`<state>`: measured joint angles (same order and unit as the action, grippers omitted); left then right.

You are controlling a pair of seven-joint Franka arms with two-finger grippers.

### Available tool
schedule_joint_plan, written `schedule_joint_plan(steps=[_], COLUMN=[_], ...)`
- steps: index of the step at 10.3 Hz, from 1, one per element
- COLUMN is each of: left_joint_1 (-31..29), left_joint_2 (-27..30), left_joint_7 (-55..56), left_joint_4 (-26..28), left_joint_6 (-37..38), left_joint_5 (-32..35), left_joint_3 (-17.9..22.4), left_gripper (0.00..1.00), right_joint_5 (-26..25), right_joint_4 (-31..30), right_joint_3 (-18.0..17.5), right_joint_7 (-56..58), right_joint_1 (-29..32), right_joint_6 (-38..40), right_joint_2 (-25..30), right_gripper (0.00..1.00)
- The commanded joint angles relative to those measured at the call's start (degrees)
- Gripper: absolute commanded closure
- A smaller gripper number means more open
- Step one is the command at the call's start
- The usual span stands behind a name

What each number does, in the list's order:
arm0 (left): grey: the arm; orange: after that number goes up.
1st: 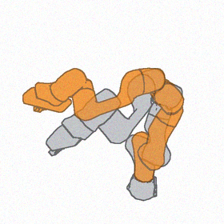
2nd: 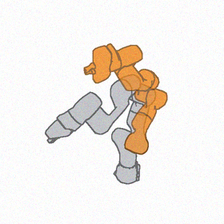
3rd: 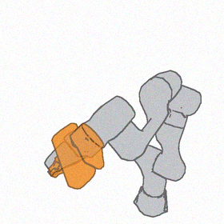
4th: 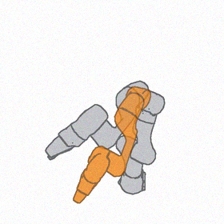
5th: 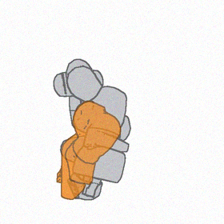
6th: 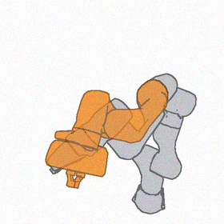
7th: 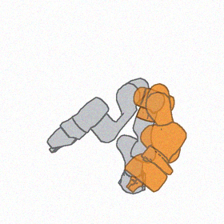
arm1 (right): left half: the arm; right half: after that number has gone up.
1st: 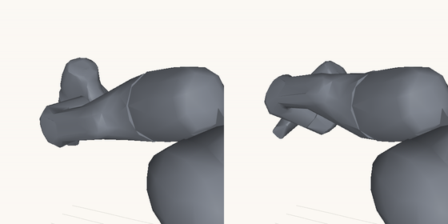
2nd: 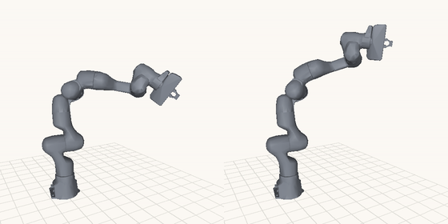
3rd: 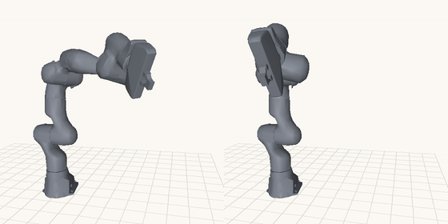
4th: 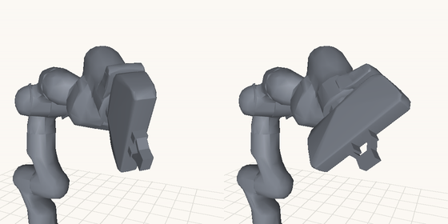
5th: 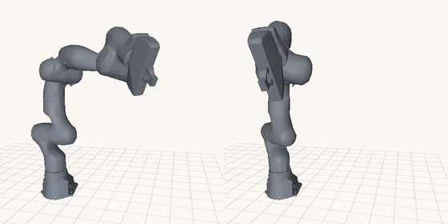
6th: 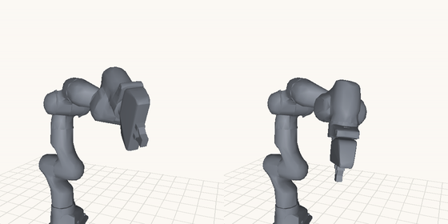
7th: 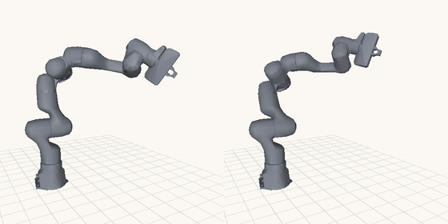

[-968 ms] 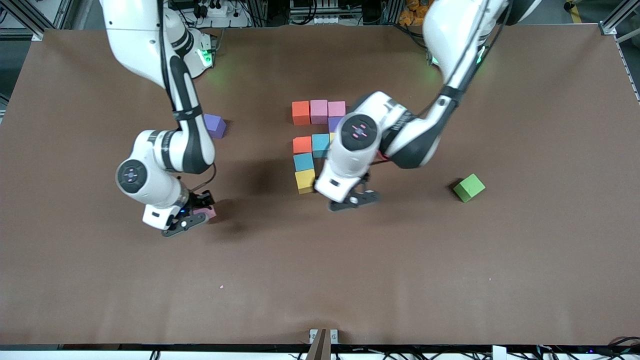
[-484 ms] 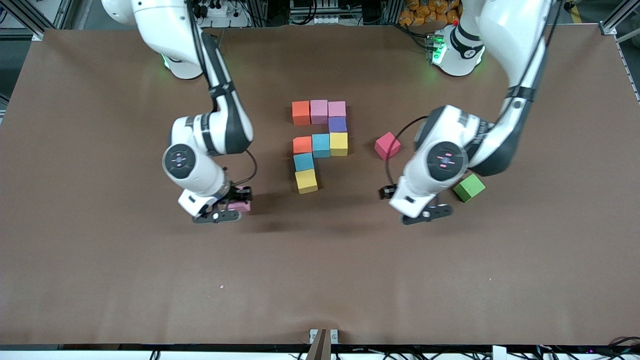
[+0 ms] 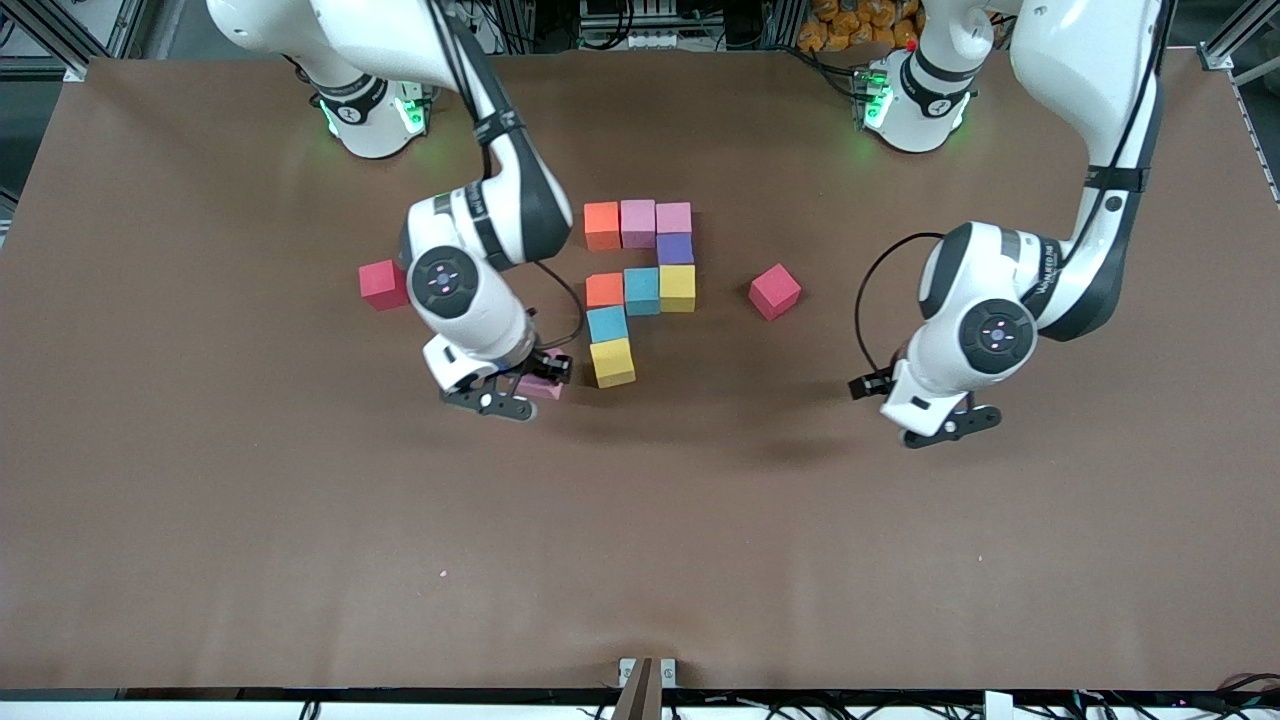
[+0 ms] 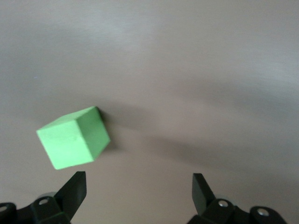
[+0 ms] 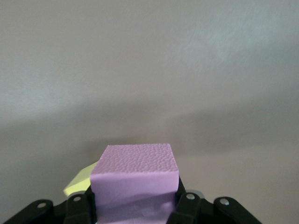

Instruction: Form number 2 with 11 blocks

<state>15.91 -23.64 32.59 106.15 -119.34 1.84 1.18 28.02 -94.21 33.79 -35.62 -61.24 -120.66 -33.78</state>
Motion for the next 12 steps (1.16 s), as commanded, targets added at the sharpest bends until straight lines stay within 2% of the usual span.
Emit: schedule_joint_plan(steps=[1,3,5,8,12], left_joint_1=[0.17,0.0,-0.09,-0.27,-1.06], left_joint_2=[3.51,5.88,8.43,8.26,6.69], left_joint_7=[-1.12,-1.12,-1.47,-1.65,-2.7], left_joint_4=[5.72,10.63,17.65,19.79,19.88], left_joint_6=[-3.52,-6.32,-14.03,-16.09,-16.97], left_joint_5=[-1.13,-1.22,-1.13,-1.22,-1.22], left_joint_3=[2.58,4.17,5.58,6.29,7.43], left_gripper=[0.0,0.0,0.0,0.0,0.0], right_joint_5=[0.45,0.2,0.36,0.37,0.28], right_joint_4=[5.16,8.68,8.87,10.71,15.19], right_joint_3=[-1.0,-3.2,-4.34,-6.45,-6.63], right_joint_7=[-13.27,-25.57,-33.33,-44.23,-56.56], right_joint_1=[-1.69,-1.25,-1.43,-0.99,-0.9], right_joint_6=[0.78,0.78,0.78,0.78,2.18], right_joint_2=[-2.59,-5.4,-6.12,-7.17,-10.15], right_gripper=[0.53,0.54,0.54,0.57,0.57])
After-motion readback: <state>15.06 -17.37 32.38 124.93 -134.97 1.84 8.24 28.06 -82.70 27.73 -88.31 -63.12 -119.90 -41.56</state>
